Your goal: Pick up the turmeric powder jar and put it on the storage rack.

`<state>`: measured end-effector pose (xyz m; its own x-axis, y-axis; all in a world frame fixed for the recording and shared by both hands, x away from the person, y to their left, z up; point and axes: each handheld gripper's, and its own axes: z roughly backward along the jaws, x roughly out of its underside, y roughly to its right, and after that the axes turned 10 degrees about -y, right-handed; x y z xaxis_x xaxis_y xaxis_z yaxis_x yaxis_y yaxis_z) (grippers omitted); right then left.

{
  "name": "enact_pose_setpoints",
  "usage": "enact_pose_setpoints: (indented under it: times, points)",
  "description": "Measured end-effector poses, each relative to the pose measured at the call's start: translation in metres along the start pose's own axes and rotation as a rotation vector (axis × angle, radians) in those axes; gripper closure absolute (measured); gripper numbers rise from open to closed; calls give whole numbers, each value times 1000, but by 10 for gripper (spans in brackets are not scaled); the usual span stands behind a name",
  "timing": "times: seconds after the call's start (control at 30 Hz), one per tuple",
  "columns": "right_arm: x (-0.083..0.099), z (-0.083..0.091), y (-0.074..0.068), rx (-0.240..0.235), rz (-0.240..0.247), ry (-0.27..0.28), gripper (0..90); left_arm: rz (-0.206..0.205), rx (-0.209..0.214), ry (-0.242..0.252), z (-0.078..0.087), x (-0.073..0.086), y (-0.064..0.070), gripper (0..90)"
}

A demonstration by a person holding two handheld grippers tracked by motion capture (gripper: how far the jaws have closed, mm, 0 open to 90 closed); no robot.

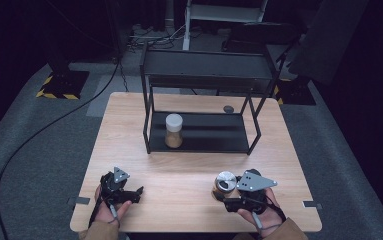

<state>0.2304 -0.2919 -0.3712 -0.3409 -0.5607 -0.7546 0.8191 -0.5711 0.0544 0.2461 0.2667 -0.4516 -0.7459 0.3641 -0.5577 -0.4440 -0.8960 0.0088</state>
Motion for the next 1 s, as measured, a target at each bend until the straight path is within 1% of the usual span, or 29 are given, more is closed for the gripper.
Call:
enact_pose_setpoints:
  times: [0.13,0.53,0.7,1.0]
  points:
    - [-10,4,5,8,-16,4,316,-1,0,0,0,0,0,3]
    - [-37,13,18,43,-38,14,316,0,0,0,0,0,0,3]
    - [-48,13,23,52,-46,19,316,0,0,0,0,0,0,3]
    - [-67,7,36,67,-58,34,316,-1,1,1,0,0,0,3]
